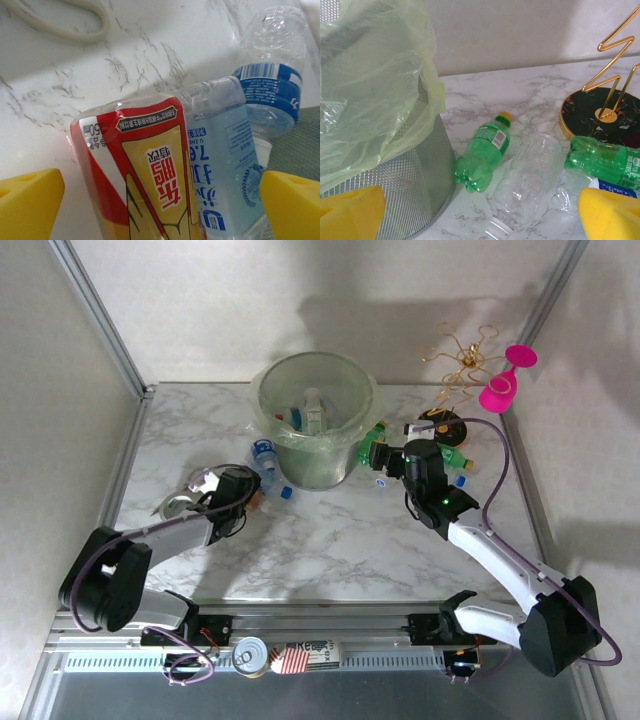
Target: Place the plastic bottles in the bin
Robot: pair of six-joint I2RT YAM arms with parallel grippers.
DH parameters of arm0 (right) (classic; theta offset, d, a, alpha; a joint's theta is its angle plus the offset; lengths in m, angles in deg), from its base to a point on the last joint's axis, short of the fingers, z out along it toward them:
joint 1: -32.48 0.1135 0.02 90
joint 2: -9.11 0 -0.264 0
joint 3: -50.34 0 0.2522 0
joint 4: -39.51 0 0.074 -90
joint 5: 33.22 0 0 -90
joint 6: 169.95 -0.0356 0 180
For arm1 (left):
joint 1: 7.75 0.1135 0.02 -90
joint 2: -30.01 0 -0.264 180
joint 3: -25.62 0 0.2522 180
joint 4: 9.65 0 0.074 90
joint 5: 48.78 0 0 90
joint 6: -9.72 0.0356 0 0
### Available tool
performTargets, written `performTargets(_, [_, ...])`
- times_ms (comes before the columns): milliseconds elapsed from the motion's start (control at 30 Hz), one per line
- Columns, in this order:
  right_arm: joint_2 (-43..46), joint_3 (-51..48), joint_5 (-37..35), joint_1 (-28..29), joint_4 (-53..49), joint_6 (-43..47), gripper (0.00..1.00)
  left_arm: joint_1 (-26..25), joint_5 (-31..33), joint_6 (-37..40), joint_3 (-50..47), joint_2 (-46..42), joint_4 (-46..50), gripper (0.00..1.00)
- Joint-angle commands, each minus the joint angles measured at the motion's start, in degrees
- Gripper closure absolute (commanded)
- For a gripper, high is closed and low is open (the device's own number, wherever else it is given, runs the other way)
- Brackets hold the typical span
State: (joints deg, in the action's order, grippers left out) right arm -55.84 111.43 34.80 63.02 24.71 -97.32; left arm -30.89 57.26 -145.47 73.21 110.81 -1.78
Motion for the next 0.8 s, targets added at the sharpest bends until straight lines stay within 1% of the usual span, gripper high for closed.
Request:
performTargets(0, [0.0,-1.2,-2.3,-0.5,1.1,0.0,0.01,0.5,-0.8,0.7,3.1,2.3,4.0,0.00])
performTargets(100, [0.2,-1.8,-2.6,-0.9,1.2,0.0,0.01,0.7,-0.8,0.2,4.2,4.7,5.1,0.00])
performTargets(333, [1.2,-2.4,-3.6,-1.3,0.6,0.1,0.01,3.3,-8.0,-1.2,4.6,9.9,5.5,0.01])
performTargets(400, [1.9,-2.8,-3.9,-1.5,0.4,0.1,0.01,4.0,-8.9,-1.2,3.9,9.7,5.5,0.04])
performTargets(467, [2.4,-3.2,-4.0,-1.7,0.4,0.1,0.01,4.4,-8.4,-0.9,3.1,8.9,6.1,0.08])
performTargets(667, [3.5,-3.6,-4.2,-2.1,0.7,0.0,0.01,4.7,-4.4,1.5,2.6,4.7,11.2,0.18])
performTargets(767, [3.4,-3.4,-3.9,-2.3,0.9,0.1,0.01,4.7,-2.8,2.1,1.7,2.1,12.8,0.19])
